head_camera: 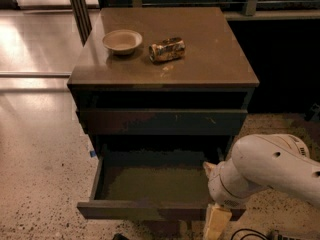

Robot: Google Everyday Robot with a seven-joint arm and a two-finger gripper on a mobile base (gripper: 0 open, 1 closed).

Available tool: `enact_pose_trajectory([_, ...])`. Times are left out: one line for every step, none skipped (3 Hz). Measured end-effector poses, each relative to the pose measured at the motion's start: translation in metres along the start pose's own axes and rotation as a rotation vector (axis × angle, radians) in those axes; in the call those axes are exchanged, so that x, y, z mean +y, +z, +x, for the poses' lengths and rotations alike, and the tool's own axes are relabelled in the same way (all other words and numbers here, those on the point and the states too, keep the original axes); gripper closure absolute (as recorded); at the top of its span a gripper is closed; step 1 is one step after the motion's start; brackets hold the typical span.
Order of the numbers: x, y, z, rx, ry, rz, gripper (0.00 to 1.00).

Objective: Close middle drawer

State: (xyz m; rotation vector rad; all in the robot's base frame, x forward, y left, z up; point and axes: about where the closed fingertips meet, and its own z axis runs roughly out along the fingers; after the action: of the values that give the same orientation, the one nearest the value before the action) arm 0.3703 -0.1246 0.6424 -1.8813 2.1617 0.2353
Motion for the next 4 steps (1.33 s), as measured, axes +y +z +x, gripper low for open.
enact_pose_trajectory([-0.023,0.003,0.045,-0.035,0.07,0.022,0.0])
enact_pose_trajectory([-0.001,0.014,0.078,-0.139,0.143,0.0,0.0])
enact_pose_trajectory([0.013,0.009,0.095,-0.197,0.198,0.015,0.0])
enact_pose_trajectory([0.013,0.009,0.095,-0.197,0.198,0.015,0.0])
